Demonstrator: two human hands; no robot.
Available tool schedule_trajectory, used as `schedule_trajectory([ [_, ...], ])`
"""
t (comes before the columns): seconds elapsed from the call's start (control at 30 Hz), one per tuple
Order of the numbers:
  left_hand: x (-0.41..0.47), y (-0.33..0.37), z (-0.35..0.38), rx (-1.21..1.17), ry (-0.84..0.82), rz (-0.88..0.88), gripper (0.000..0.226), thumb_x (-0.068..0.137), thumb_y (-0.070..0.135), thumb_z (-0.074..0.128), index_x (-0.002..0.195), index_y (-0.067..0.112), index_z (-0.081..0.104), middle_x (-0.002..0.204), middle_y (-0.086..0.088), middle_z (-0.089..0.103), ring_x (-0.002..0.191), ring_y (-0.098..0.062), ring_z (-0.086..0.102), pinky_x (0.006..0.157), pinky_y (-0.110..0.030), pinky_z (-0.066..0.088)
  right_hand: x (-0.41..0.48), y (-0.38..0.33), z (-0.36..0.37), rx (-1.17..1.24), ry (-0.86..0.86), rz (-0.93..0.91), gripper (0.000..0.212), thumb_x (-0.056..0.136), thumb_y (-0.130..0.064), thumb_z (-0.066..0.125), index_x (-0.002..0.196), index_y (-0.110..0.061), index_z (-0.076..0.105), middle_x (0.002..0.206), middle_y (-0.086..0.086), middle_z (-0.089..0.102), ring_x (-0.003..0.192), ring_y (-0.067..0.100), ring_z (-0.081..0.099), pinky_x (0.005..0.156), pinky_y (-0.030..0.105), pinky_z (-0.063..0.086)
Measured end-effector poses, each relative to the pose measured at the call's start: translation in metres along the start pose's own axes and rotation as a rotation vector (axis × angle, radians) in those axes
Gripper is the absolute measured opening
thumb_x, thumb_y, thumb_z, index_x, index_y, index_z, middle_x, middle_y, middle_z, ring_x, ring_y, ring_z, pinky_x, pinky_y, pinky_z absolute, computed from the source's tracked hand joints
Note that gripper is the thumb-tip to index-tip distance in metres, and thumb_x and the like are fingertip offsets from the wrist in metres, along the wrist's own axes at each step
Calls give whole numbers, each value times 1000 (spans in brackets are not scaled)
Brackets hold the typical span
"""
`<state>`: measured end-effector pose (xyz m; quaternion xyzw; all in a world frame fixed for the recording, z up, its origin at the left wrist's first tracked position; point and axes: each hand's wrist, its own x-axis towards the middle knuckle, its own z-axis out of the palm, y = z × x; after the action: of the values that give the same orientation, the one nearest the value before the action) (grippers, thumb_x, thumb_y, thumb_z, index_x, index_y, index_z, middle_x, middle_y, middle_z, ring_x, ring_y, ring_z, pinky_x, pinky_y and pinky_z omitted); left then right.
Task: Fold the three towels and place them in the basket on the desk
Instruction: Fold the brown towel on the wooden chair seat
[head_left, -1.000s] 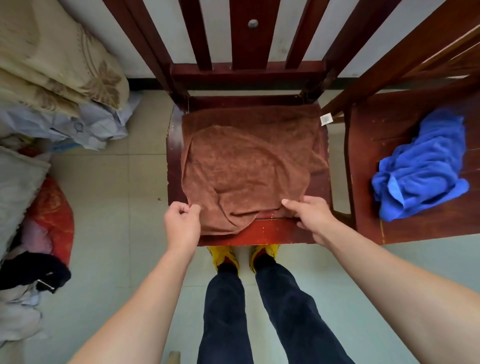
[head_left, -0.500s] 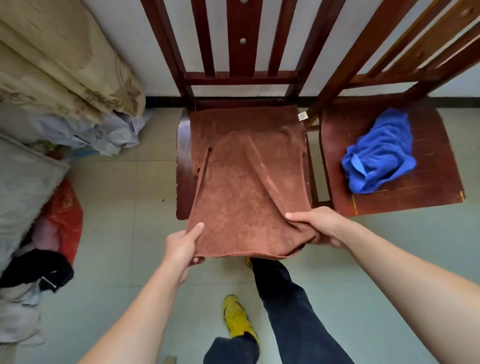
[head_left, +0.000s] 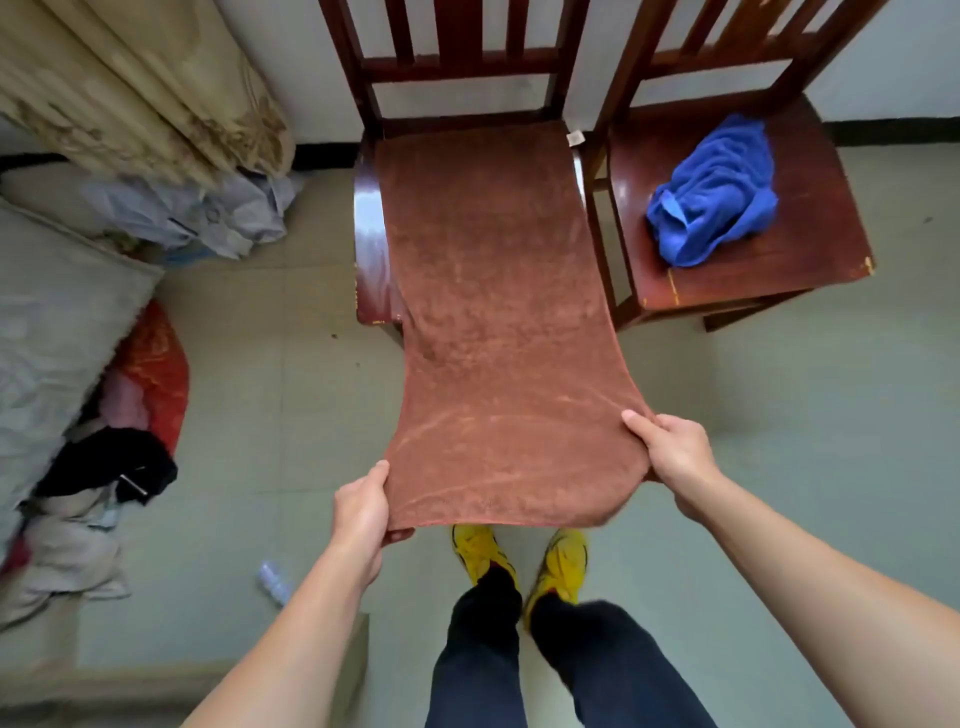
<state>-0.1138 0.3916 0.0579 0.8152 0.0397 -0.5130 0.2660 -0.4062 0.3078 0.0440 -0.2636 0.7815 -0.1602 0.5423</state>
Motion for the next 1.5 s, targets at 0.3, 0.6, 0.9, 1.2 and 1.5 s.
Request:
schedule_trajectory([
  [0.3, -16, -73, 1, -44, 101, -24, 18, 97, 23, 50, 87, 12, 60, 71, -7, 58, 53, -22, 51, 42, -25, 48, -14, 75, -34, -123, -334, 245, 37, 71, -28, 82, 93, 0, 70, 93, 14, 75, 81, 29, 70, 79, 42, 52],
  [0.6, -30, -39, 5, -165, 97, 122, 6, 94, 9, 56, 91, 14, 56, 76, -6, 58, 47, -14, 50, 37, -18, 48, -17, 34, -32, -144, -5, -54, 21, 88, -25, 66, 100, -8, 62, 81, 6, 62, 65, 20, 54, 57, 29, 44],
  [0.9, -24, 92, 17, -481, -112, 188, 11, 91, 4, 58, 83, 10, 60, 46, 2, 62, 43, -10, 61, 65, -29, 55, 5, -97, -22, 423, -44, 13, 18, 86, -23, 71, 73, -17, 59, 45, -5, 51, 37, 7, 46, 41, 16, 39],
  [1.2, 44, 237, 47, -223, -230, 372, 42, 65, -5, 74, 106, 2, 63, 76, -7, 66, 63, -13, 60, 79, -27, 53, 81, -221, 7, 854, -135, 91, 41, 77, 16, 37, 109, 2, 59, 101, 15, 68, 83, 22, 73, 57, 19, 54],
  [1.5, 118, 339, 86, 586, 39, 699, 11, 85, 15, 64, 88, 12, 74, 79, -4, 68, 71, -17, 58, 68, -25, 44, 170, -276, 43, -25, 234, -325, 12, 80, -28, 72, 83, -18, 75, 70, -6, 68, 67, 8, 62, 65, 28, 48],
])
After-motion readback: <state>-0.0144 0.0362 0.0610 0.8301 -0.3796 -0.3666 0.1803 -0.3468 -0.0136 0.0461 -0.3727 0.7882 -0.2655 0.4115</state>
